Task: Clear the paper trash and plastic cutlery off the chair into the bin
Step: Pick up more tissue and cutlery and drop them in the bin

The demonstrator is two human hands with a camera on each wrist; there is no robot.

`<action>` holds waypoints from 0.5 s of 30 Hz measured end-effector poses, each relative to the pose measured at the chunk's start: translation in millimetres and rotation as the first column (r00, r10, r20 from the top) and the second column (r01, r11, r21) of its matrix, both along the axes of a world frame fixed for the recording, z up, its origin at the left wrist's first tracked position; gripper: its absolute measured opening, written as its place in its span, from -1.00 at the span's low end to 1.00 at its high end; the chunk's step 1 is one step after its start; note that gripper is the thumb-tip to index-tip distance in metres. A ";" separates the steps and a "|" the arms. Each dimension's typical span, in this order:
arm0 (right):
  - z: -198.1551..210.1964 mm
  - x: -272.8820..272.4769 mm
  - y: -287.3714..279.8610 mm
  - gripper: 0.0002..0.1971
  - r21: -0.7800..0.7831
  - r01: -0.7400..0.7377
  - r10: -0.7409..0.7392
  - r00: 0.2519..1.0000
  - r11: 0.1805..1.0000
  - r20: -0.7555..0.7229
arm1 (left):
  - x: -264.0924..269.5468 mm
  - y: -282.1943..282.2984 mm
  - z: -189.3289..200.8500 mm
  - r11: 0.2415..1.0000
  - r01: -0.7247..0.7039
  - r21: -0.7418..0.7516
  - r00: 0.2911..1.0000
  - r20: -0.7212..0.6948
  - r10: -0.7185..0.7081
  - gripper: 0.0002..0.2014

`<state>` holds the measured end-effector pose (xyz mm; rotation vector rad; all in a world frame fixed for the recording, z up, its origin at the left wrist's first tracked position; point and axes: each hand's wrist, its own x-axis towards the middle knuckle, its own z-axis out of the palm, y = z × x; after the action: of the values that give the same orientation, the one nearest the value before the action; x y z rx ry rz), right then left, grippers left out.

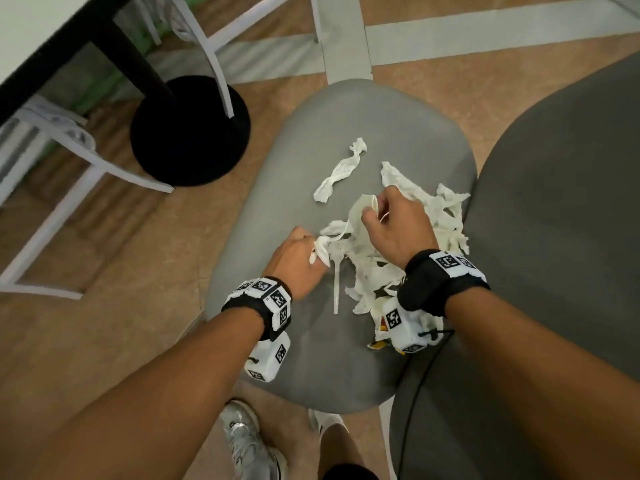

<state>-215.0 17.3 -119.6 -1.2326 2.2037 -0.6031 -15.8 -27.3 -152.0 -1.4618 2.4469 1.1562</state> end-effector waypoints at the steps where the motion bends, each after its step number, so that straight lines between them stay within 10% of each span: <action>1: -0.1 8.9 2.2 -0.76 0.004 -0.003 0.002 1.000 1.000 0.028 | 6.2 2.8 2.0 0.998 -0.062 -0.009 0.998 -0.034 0.062 -0.76; 15: -8.8 223.3 15.9 -0.78 -0.001 -0.142 0.137 0.955 0.990 0.264 | 221.3 68.8 -8.0 0.797 -0.596 0.095 0.802 0.025 0.597 -0.80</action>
<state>8.3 33.2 -128.4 -1.2106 1.8816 -0.6480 205.4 41.4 -159.9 -2.2888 1.9231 1.3358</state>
